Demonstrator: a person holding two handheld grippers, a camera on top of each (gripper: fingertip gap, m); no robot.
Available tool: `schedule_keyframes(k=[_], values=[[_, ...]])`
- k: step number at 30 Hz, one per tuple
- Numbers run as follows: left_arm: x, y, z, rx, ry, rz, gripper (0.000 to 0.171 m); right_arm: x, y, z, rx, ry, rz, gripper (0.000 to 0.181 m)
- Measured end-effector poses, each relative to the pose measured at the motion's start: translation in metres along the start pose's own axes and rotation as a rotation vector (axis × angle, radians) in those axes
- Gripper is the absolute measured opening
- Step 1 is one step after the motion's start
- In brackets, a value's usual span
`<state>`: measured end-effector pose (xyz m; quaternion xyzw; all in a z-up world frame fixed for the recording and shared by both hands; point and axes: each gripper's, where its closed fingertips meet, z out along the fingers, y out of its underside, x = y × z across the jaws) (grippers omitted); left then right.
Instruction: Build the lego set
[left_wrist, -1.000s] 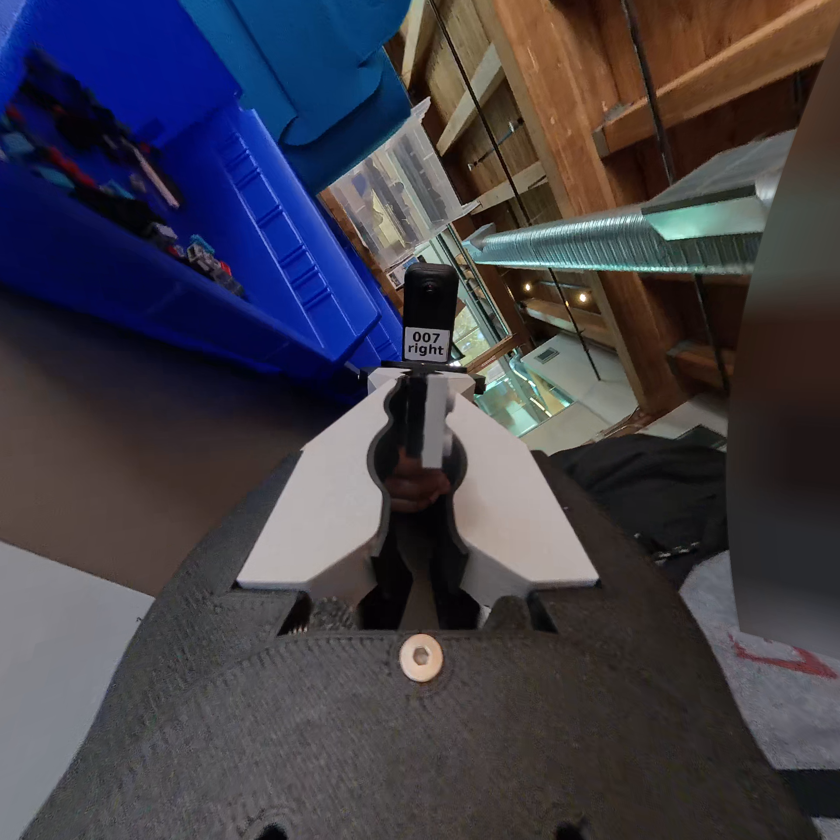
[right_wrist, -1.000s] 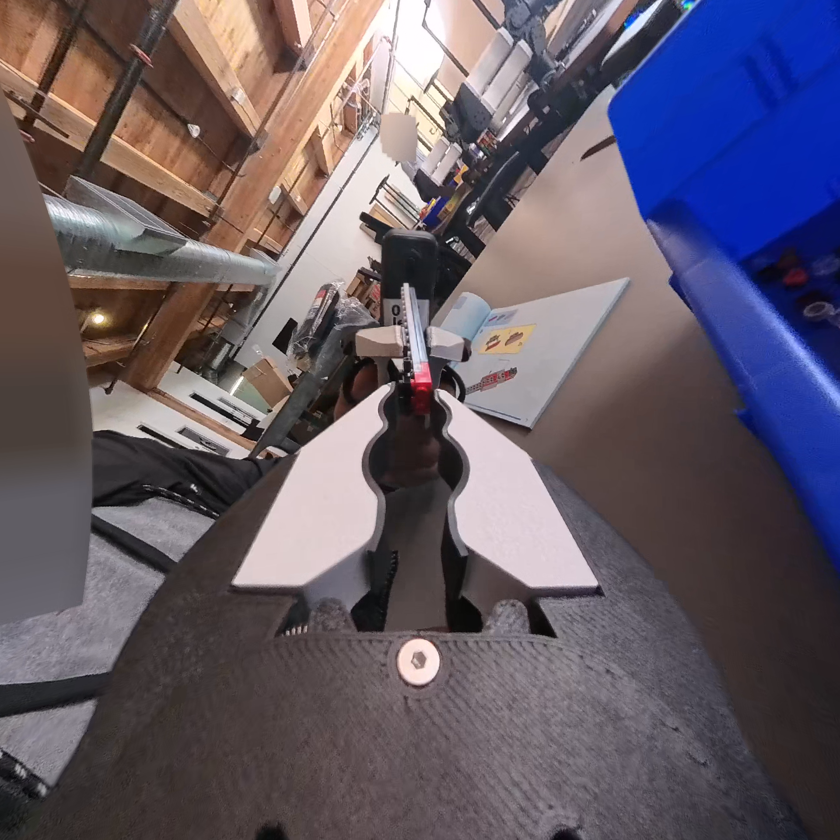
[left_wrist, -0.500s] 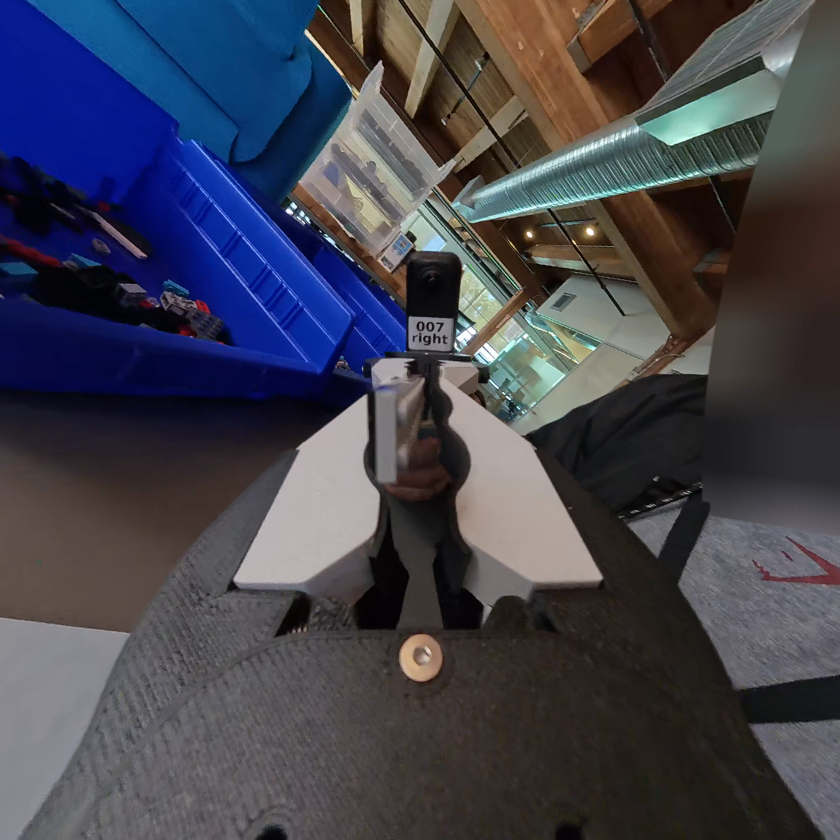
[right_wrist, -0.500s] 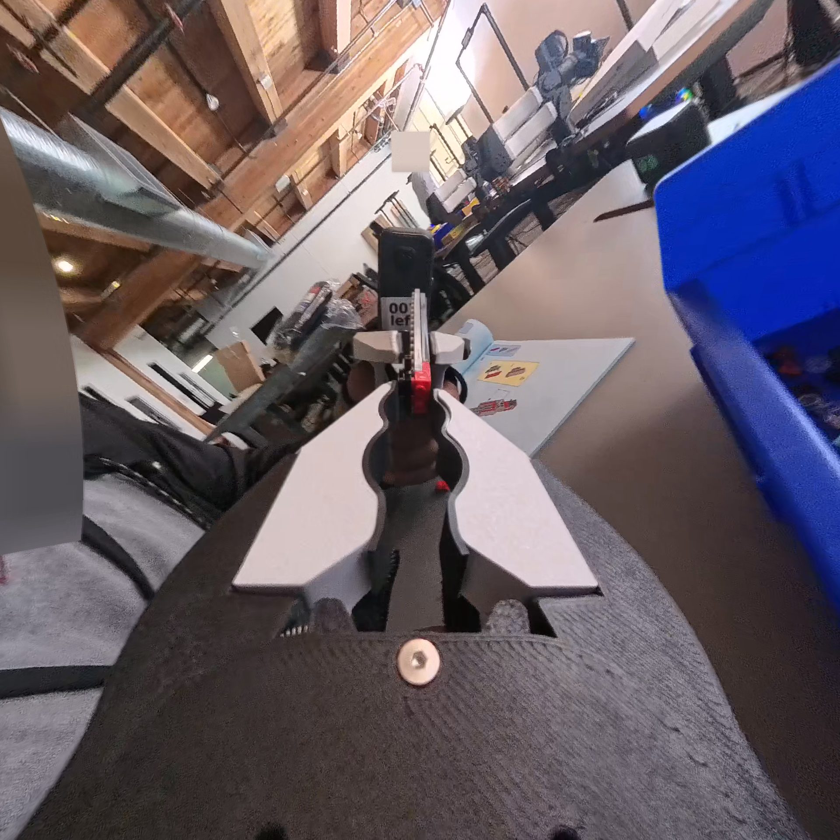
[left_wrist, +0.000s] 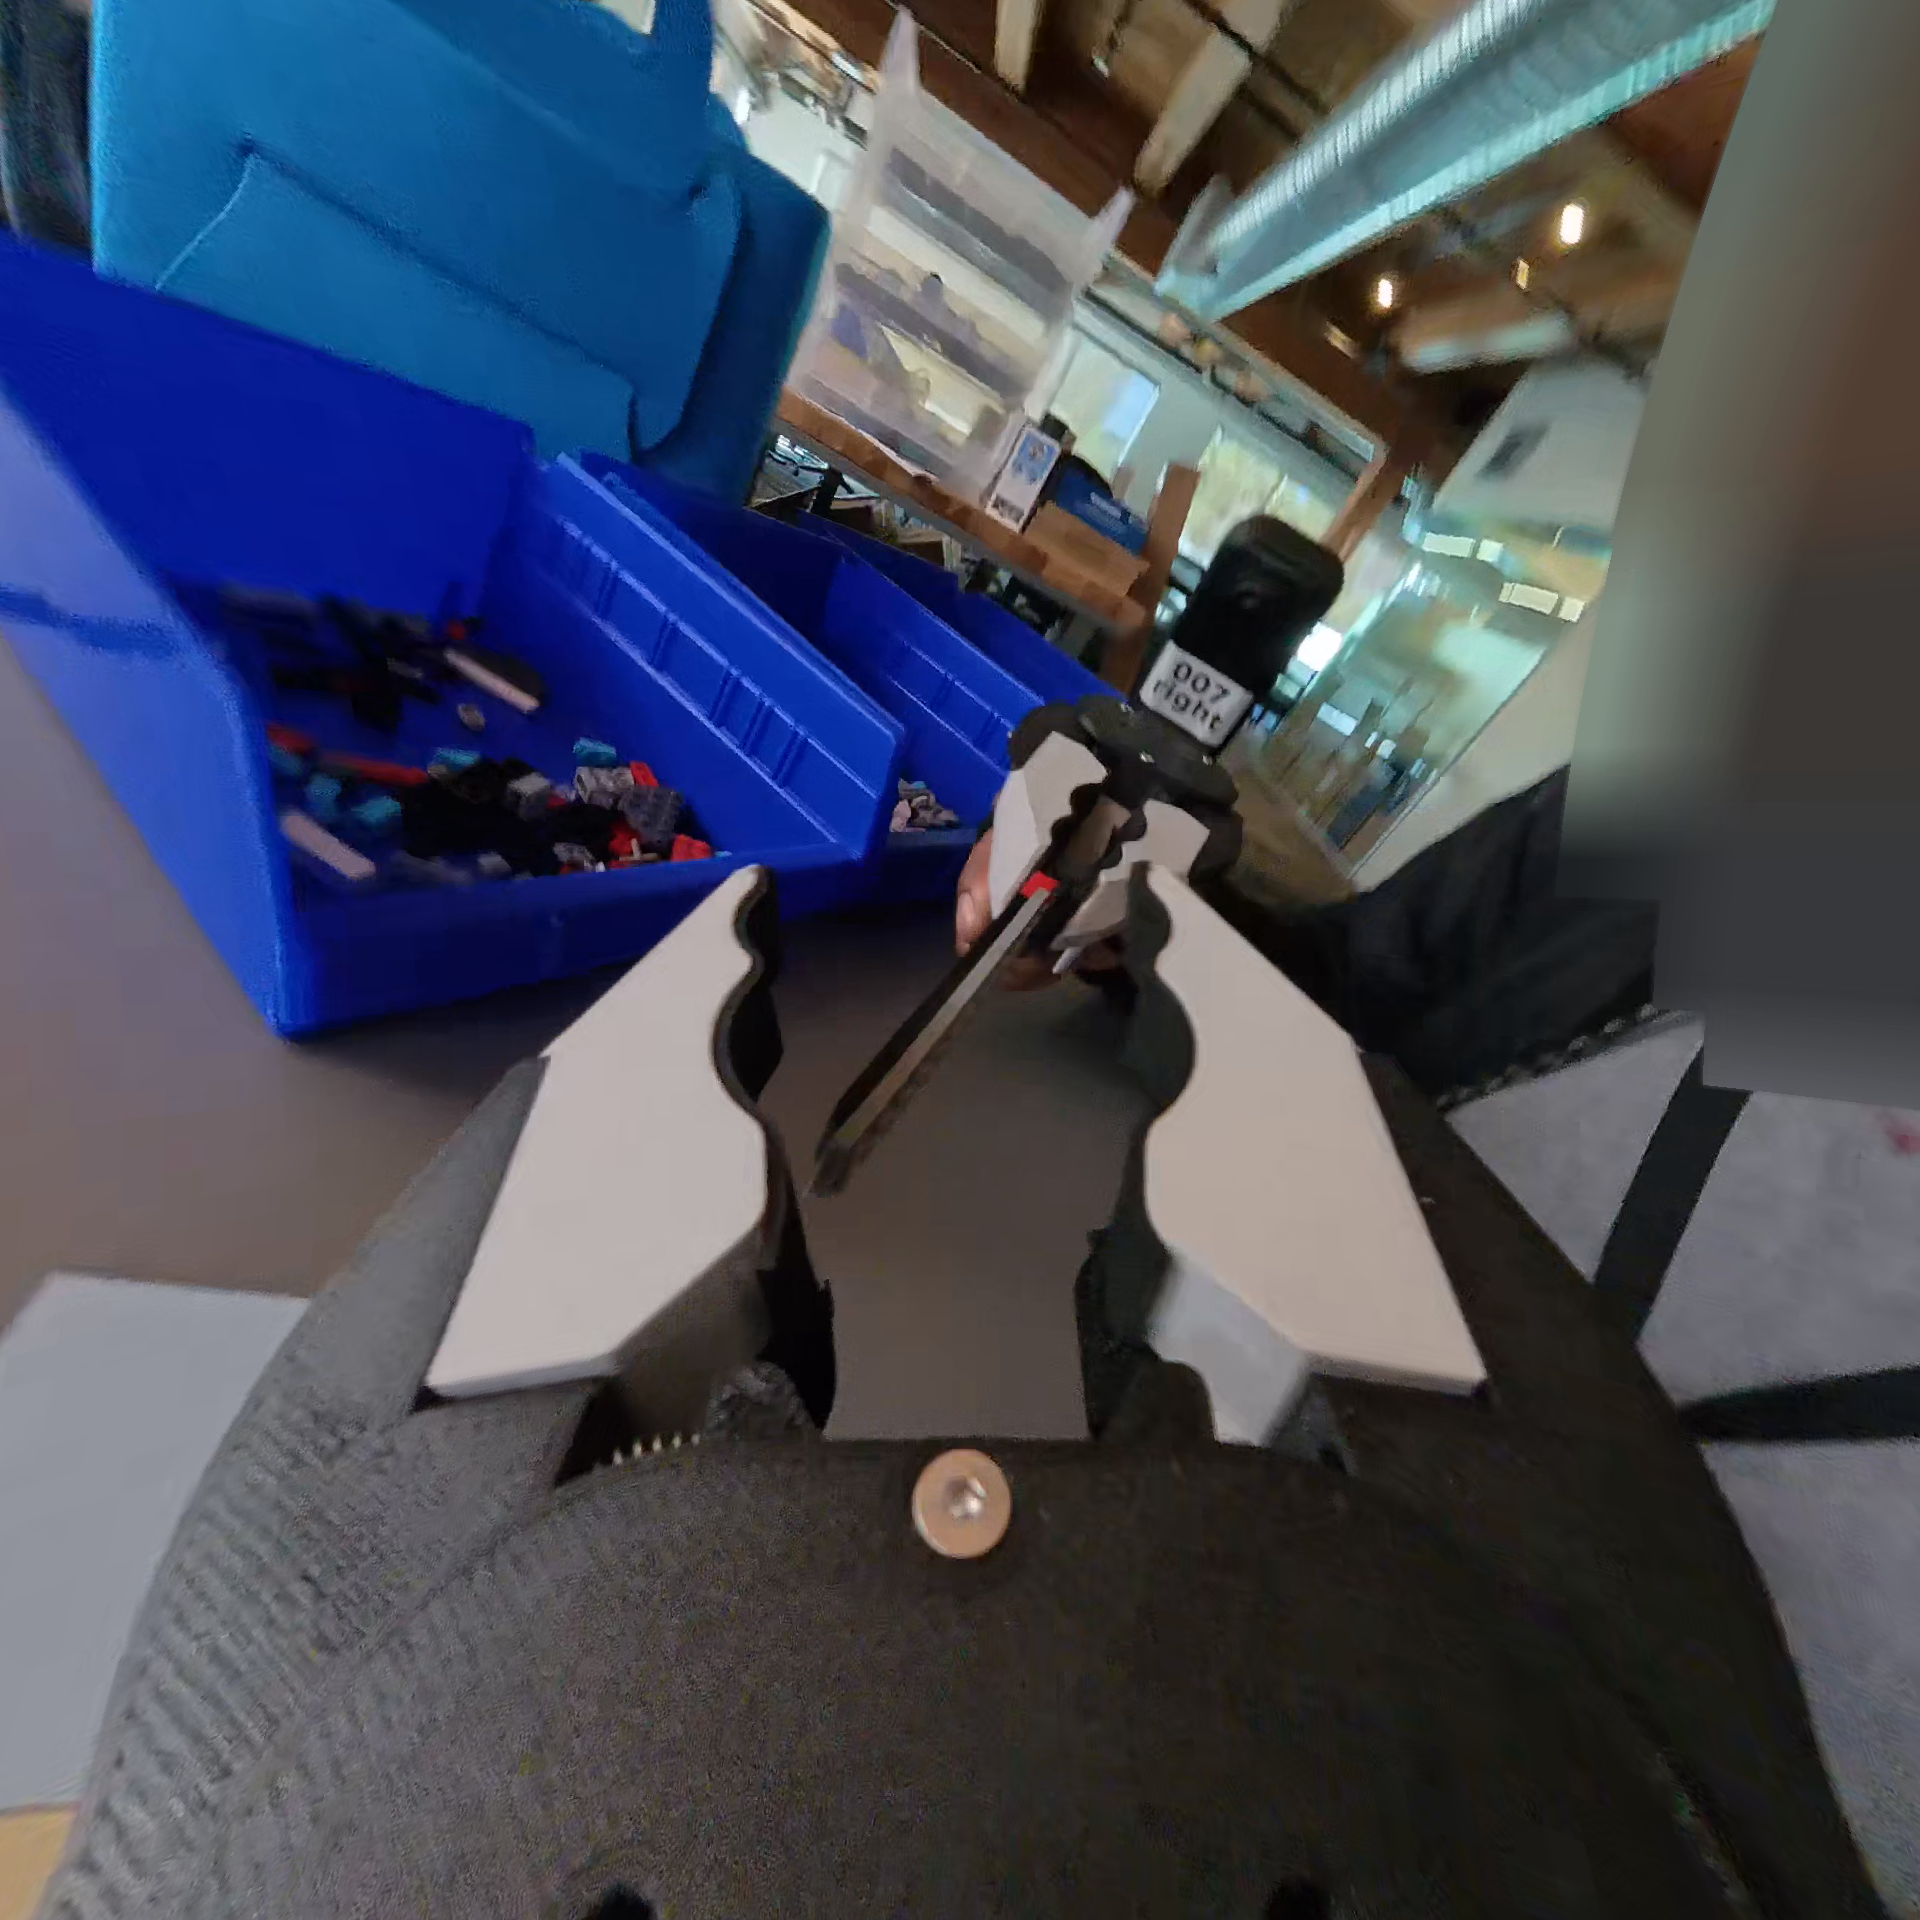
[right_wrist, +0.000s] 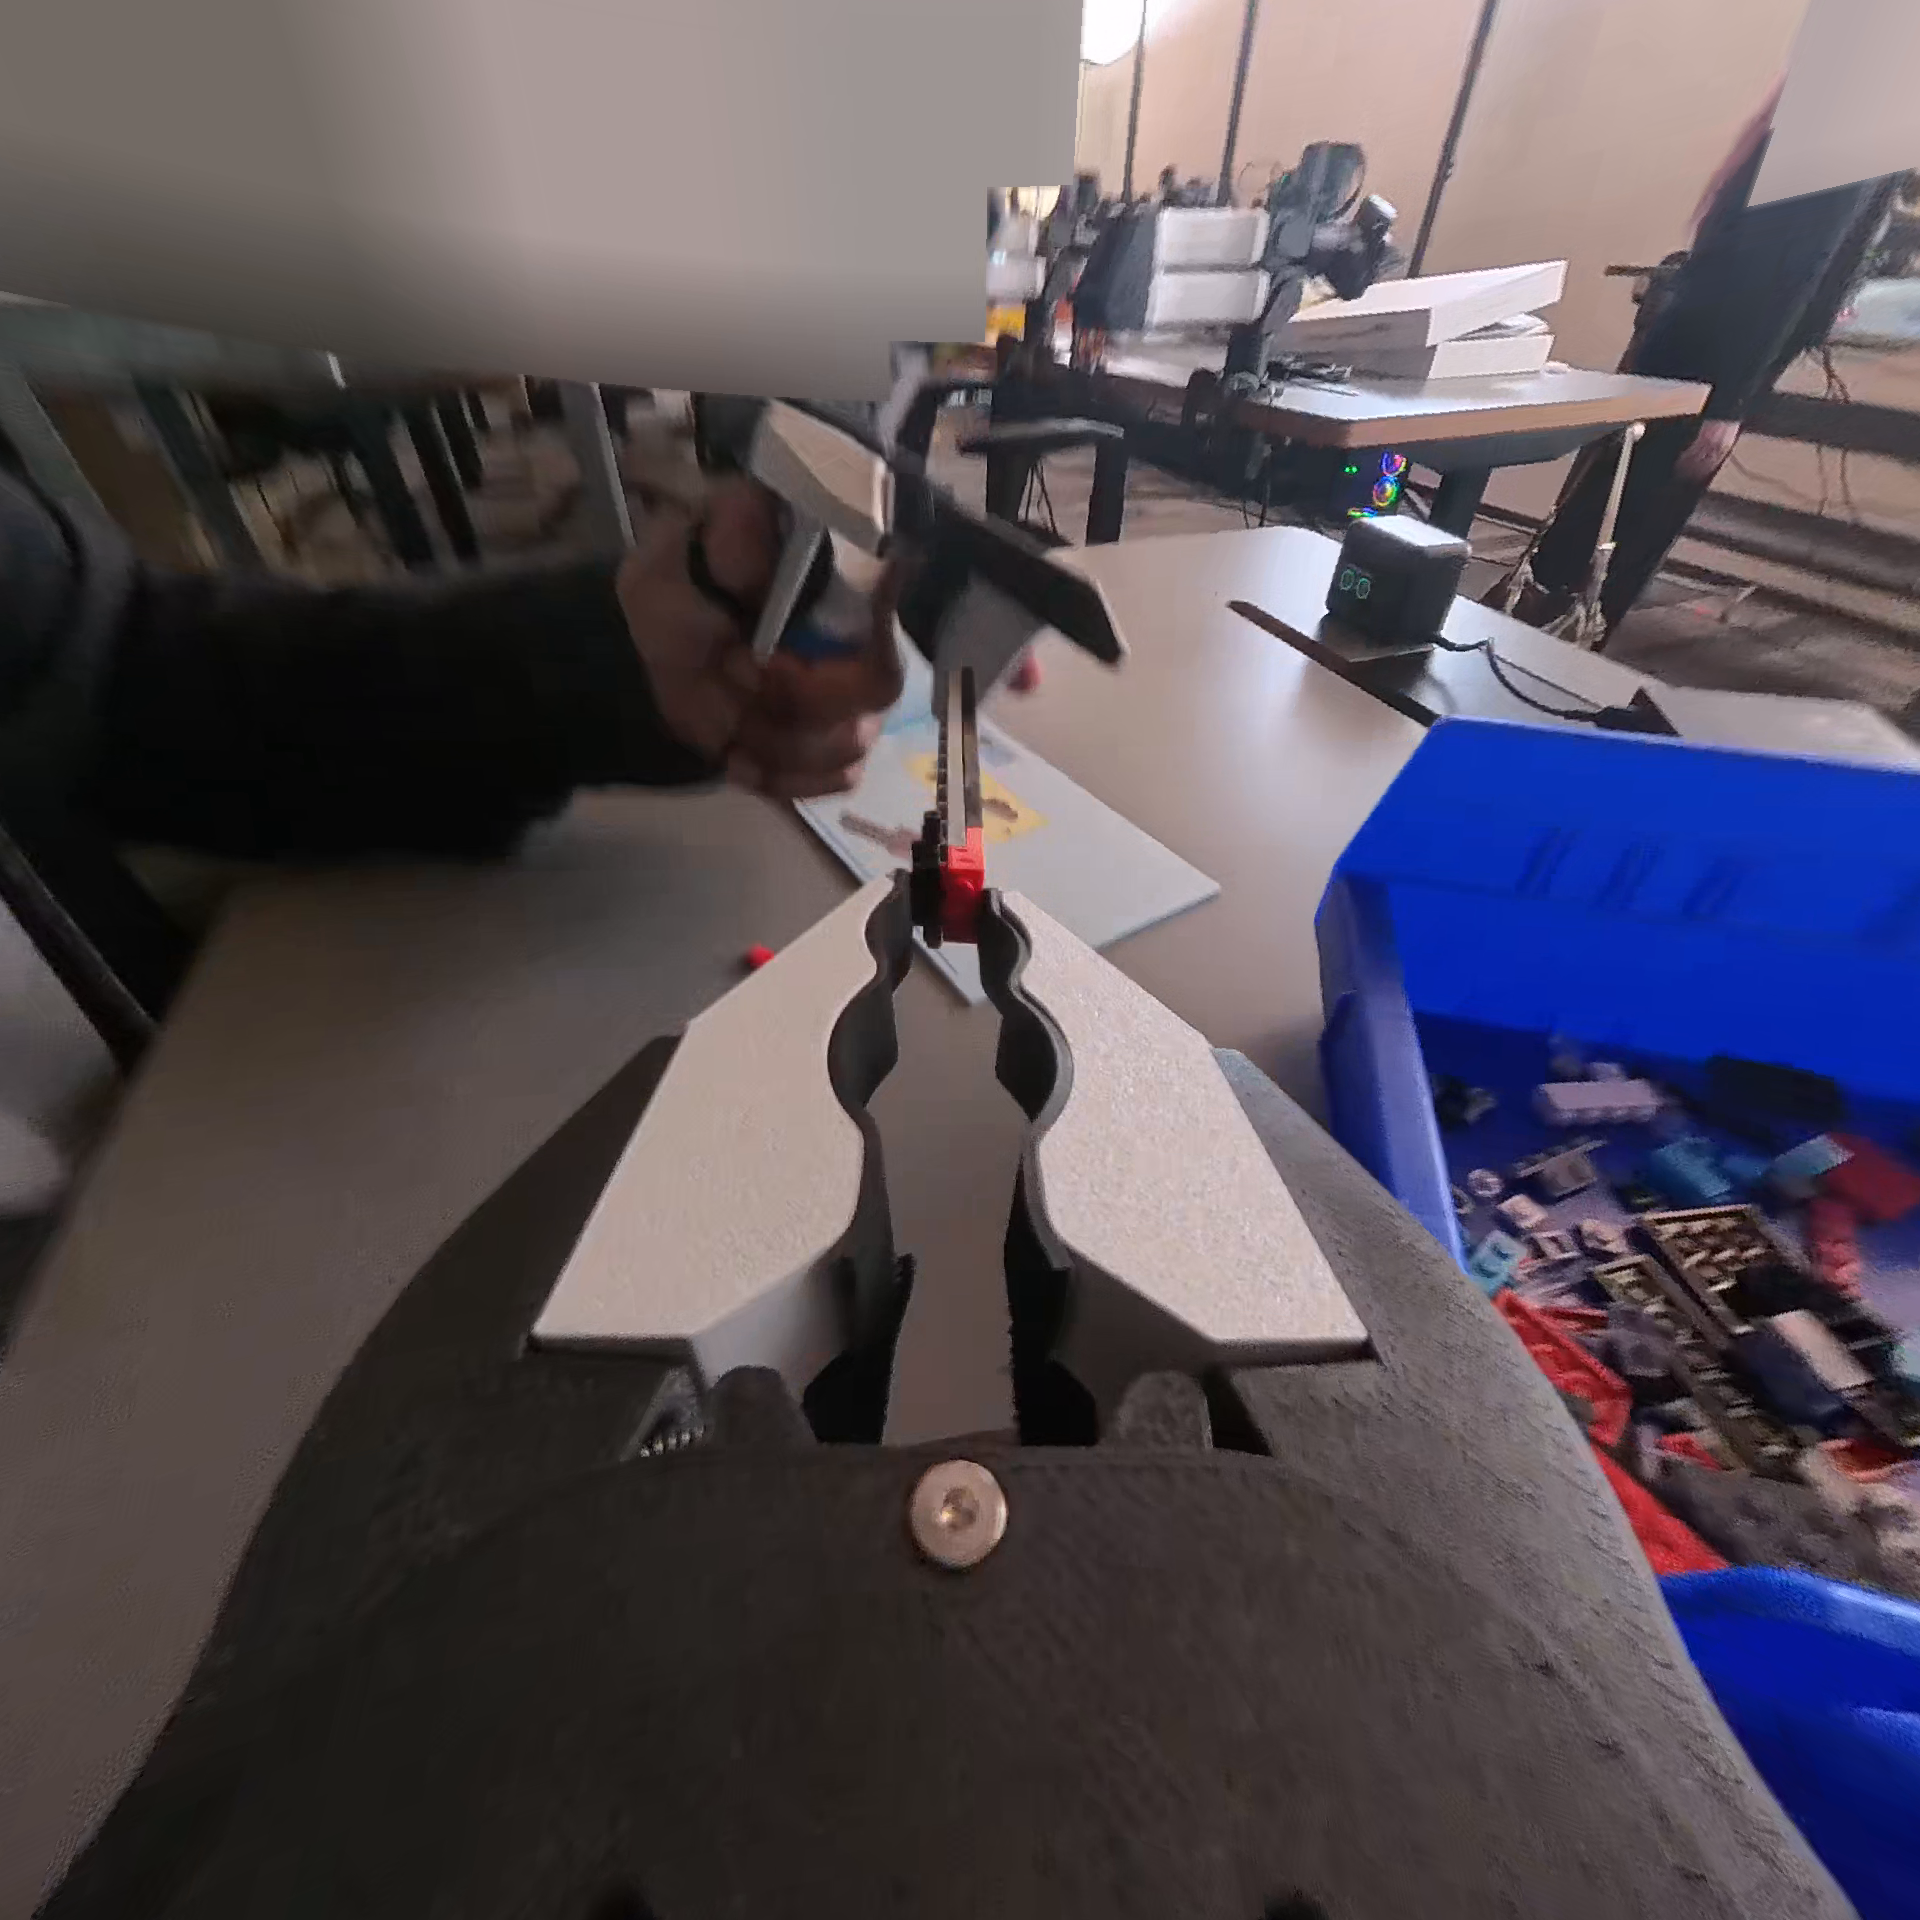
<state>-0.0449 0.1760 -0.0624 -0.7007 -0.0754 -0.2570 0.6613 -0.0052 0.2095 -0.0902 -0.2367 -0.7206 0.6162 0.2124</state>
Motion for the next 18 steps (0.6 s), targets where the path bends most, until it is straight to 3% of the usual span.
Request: schedule_keyframes(k=[1, 3, 8, 18], values=[[0.009, 0.001, 0.001, -0.012, 0.013, 0.081, 0.056, -0.002, 0.002, 0.001, -0.015, -0.001, -0.040, 0.015], [0.019, 0.010, 0.008, -0.062, 0.017, 0.203, 0.053, -0.009, 0.006, 0.003, -0.040, -0.018, -0.115, 0.015], [0.021, 0.040, 0.025, -0.211, -0.042, 0.386, 0.054, -0.023, 0.010, 0.008, -0.068, -0.027, -0.221, 0.015], [0.032, 0.037, 0.015, -0.260, -0.049, 0.561, 0.050, -0.027, 0.016, 0.009, -0.102, -0.037, -0.282, 0.015]])
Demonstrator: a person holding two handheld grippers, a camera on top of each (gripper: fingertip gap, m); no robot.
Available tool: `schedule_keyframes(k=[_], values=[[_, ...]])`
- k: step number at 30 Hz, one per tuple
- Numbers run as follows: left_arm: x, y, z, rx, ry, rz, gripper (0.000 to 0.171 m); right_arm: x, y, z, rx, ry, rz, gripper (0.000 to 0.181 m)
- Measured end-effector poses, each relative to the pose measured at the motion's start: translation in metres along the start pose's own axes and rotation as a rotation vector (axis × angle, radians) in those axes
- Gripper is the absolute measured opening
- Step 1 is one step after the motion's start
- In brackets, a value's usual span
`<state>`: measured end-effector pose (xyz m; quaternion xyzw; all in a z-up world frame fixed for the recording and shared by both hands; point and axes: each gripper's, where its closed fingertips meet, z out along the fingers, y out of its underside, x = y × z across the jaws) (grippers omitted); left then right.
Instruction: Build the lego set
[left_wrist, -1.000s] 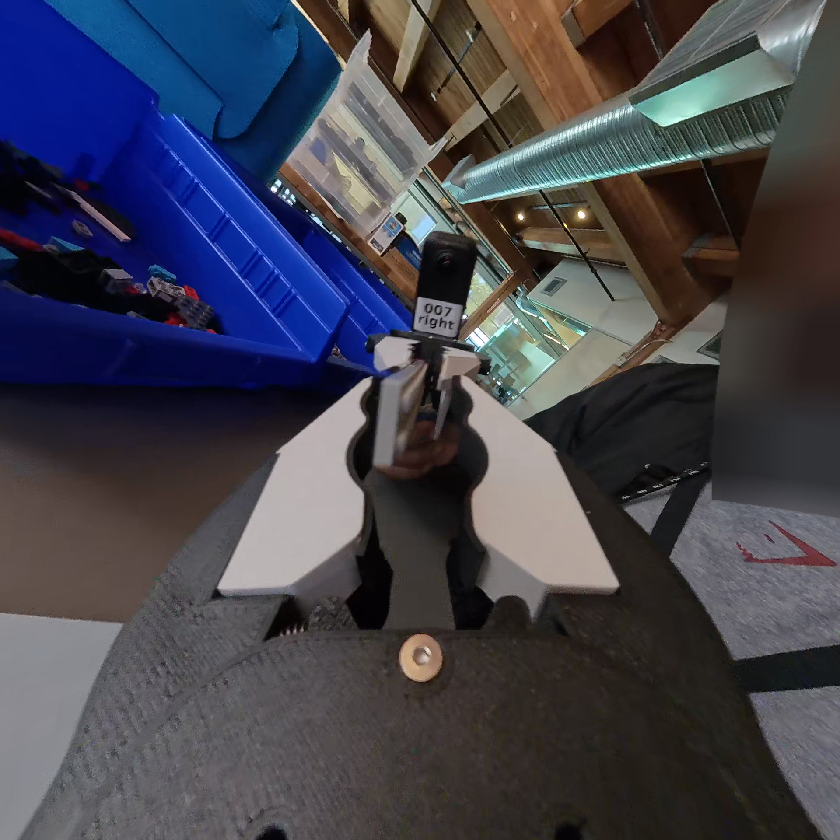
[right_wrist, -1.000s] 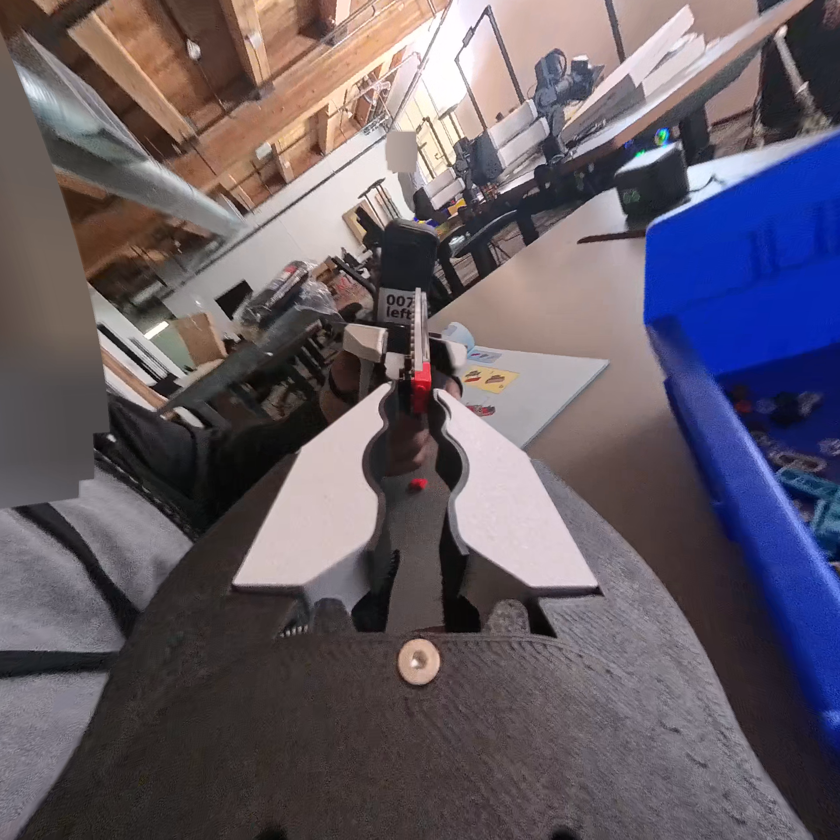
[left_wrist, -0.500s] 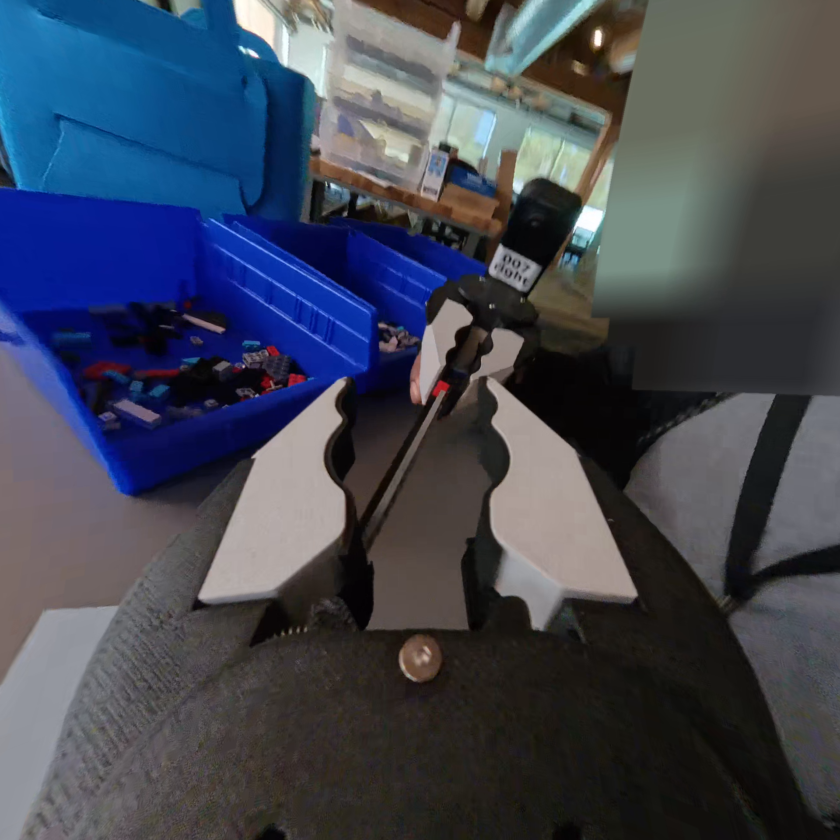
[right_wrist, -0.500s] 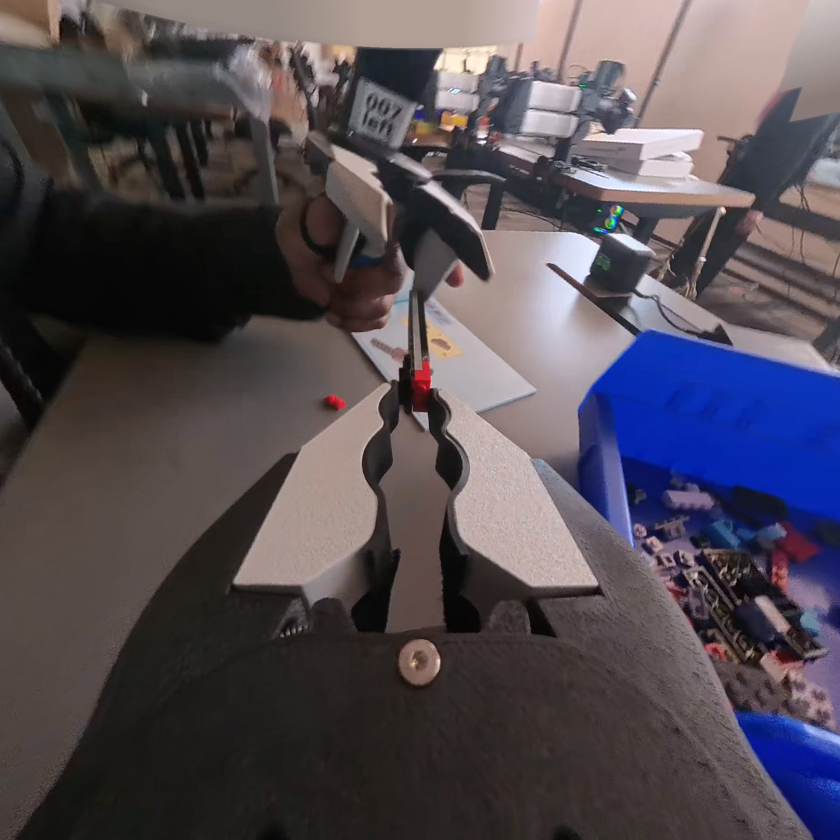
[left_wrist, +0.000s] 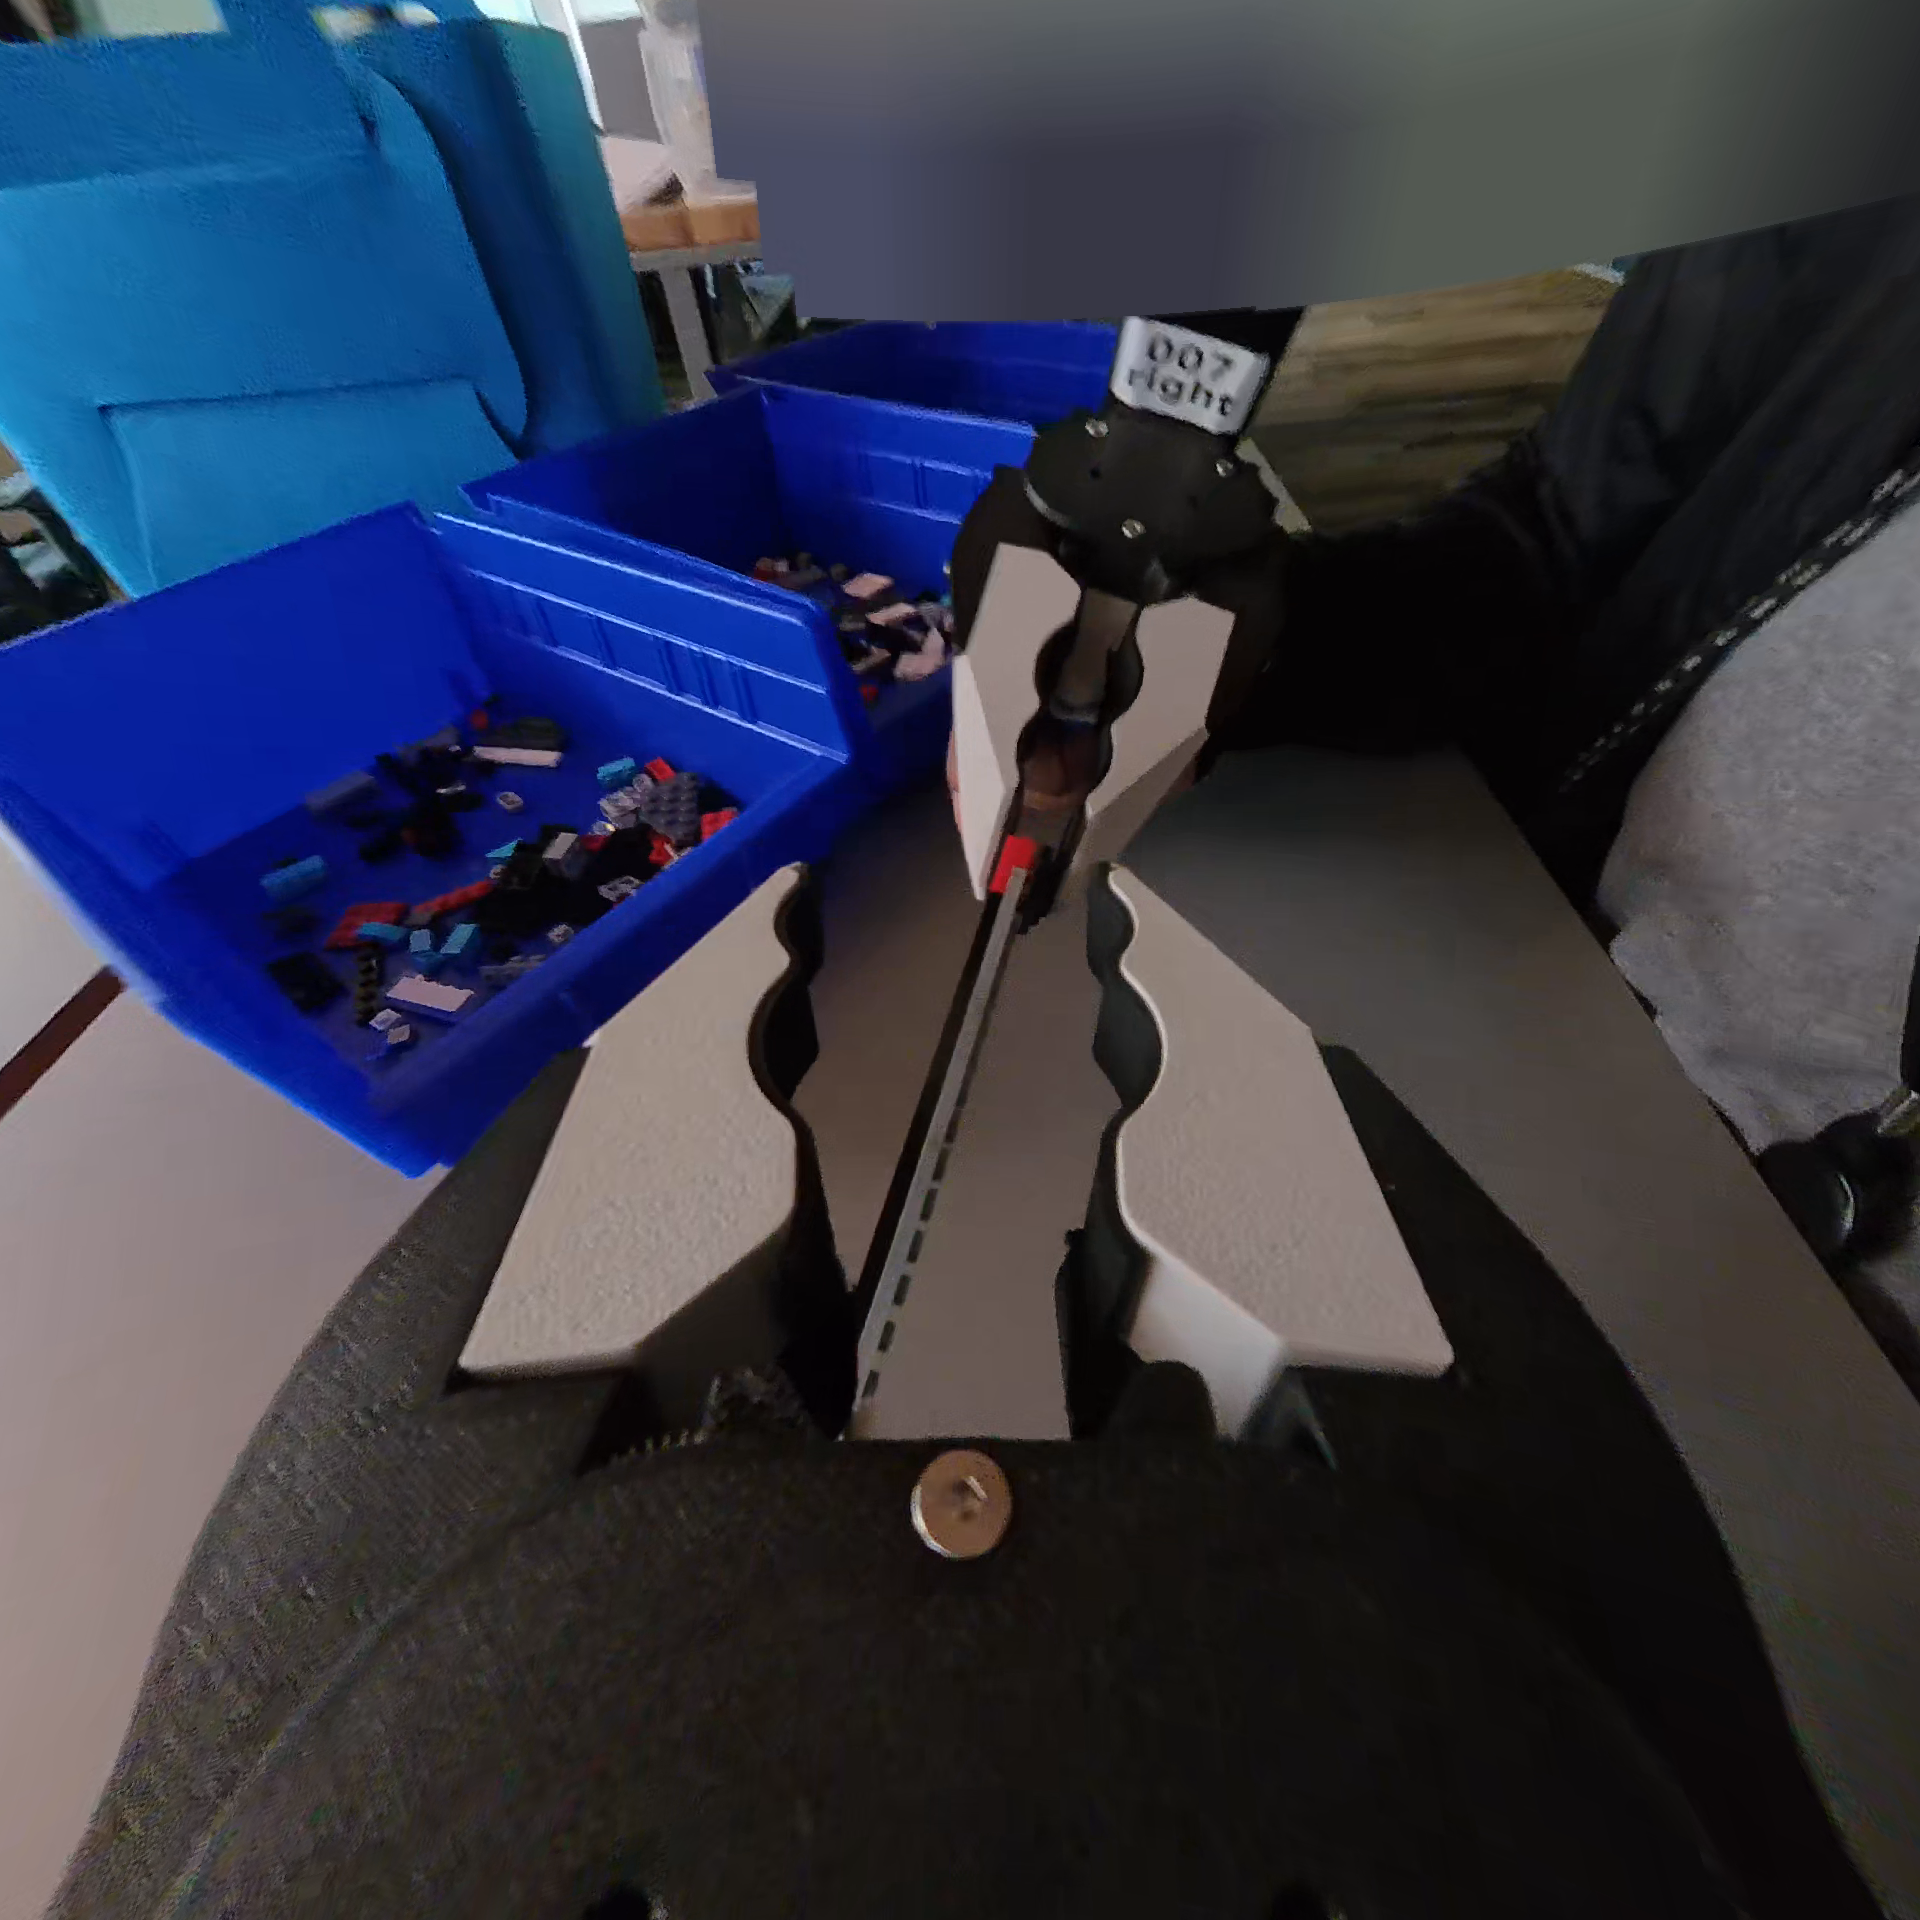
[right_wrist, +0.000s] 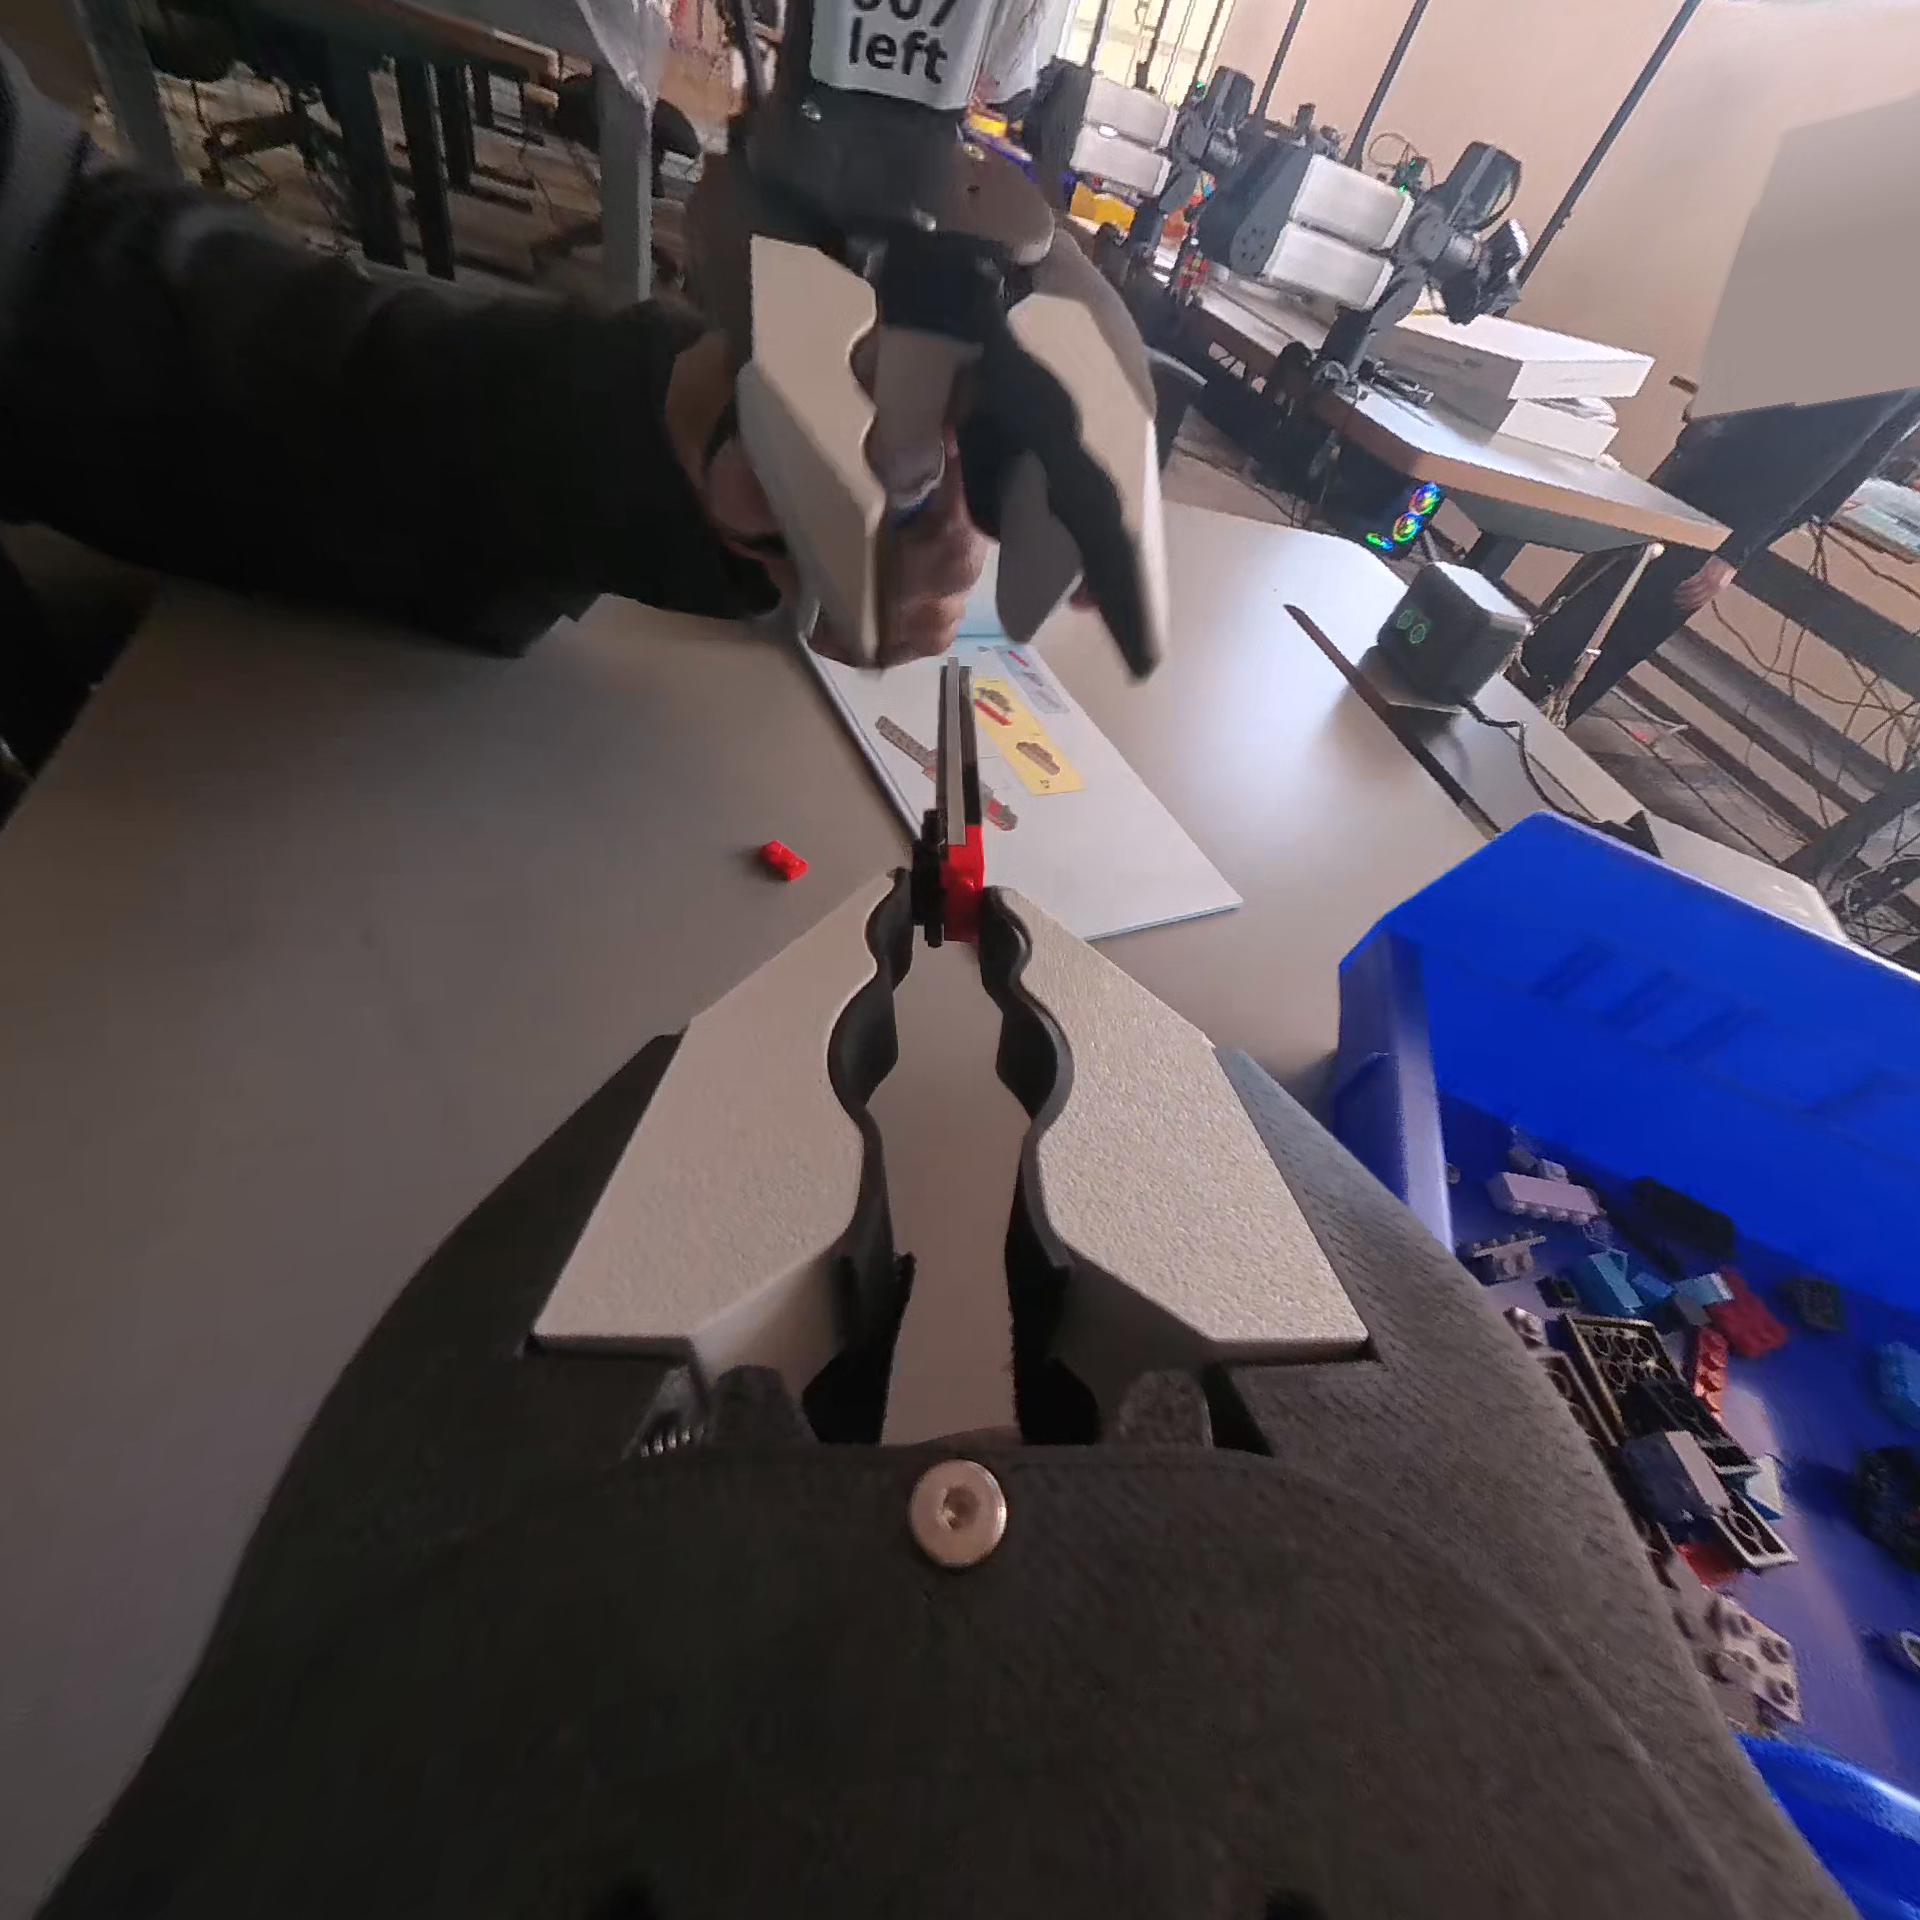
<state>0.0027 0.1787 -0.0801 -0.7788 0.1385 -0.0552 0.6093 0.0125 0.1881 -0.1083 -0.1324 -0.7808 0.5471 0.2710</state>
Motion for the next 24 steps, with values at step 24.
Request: schedule_keyframes(k=[24], values=[[0.024, 0.035, 0.024, -0.195, 0.085, 0.048, 0.014, -0.014, 0.008, 0.007, -0.047, -0.056, -0.023, 0.015]])
